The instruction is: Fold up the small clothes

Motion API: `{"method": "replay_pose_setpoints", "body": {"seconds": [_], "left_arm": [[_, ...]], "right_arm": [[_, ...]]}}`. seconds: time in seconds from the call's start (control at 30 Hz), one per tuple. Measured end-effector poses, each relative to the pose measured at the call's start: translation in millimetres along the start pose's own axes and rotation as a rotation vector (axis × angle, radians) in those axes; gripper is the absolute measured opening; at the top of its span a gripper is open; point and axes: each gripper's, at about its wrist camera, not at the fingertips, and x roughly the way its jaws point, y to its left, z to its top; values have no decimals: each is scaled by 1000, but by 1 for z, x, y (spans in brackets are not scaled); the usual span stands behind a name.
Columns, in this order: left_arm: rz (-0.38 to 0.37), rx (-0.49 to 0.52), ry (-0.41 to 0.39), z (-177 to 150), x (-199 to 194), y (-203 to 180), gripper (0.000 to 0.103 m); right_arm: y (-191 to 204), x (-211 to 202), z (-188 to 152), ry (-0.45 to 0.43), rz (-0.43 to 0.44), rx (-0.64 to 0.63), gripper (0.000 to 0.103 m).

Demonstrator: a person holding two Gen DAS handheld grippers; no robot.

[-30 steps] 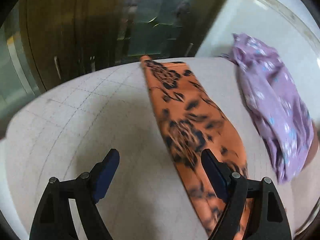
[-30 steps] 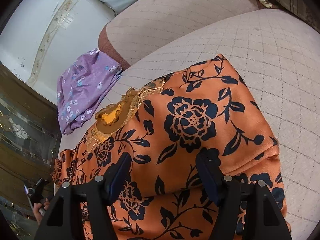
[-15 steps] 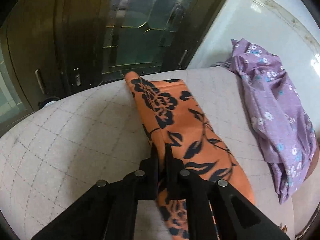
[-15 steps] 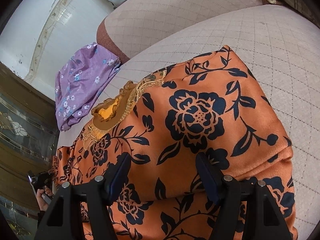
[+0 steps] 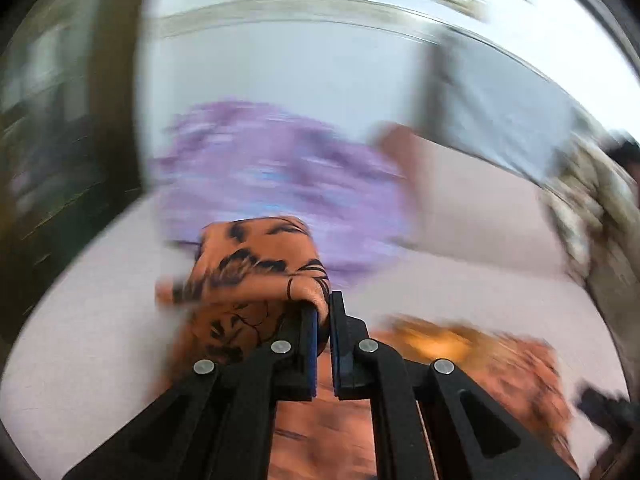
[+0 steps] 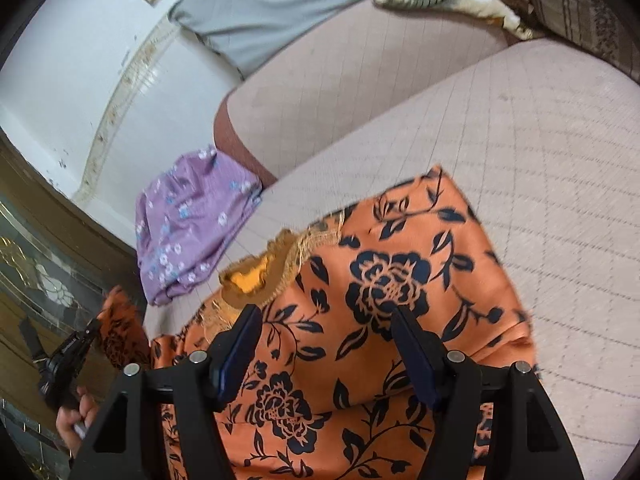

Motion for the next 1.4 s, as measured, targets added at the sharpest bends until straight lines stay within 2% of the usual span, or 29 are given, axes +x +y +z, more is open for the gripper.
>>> {"method": "replay_pose_setpoints", "body": {"seconds": [0.07,0.17,0.2,0.23,0.3,0.37,0.47,0.53,0.6,0.7,0.73,0.83,1.0,1.03,1.07,1.1,1.17,1.2,1.27,1.33,1.4], "left_arm": [[-123,112,57,-21,1,-66,6],[-269,236,160,-50,-3,-132,14],[-296,244,171,-56,-8,-141,23],[-306,238,168,-59,-15,-143,43],[-303,179,137,-55,-29,-125,67],[-254,63,87,-48,-41,-88,72],[-117,-95,68,-47,-39,-28,74],[-13,-161,124,-54,-26,3,74],[39,-214,177,-59,-12,29,73],[159,-206,203,-65,3,50,73],[179,-192,205,-65,9,53,73],[221,-125,237,-69,27,54,73],[243,-105,309,-77,53,56,73],[256,-96,317,-77,55,56,73],[265,-87,321,-78,56,54,73],[273,-73,324,-78,57,52,73],[287,-50,320,-78,63,51,73],[294,-41,319,-78,64,49,73],[301,-24,326,-80,66,46,73],[316,1,354,-85,74,39,73],[340,31,372,-90,80,34,73]], "right_arm": [[-4,-10,3,-26,-1,6,71],[-13,-22,8,-49,9,40,71],[-18,-26,12,-57,19,60,71],[-22,-31,14,-62,28,77,71],[-29,-36,19,-60,50,117,74],[-35,-36,20,-45,70,154,78],[-37,-29,16,-4,82,175,78],[-32,-17,13,52,82,158,78],[-27,-4,8,92,49,136,78],[-15,14,6,91,-48,48,78],[-13,21,7,89,-76,20,78],[-15,43,9,114,-121,-10,78],[-16,80,3,196,-138,-41,78],[-9,82,2,184,-133,-86,72],[-3,83,1,184,-117,-122,37],[5,84,1,202,-107,-154,22],[16,75,1,176,-118,-178,14],[21,66,4,139,-120,-201,13],[26,43,16,26,-139,-229,3],[12,18,35,-77,-180,-188,3],[-10,11,48,-97,-260,-131,3]]}}
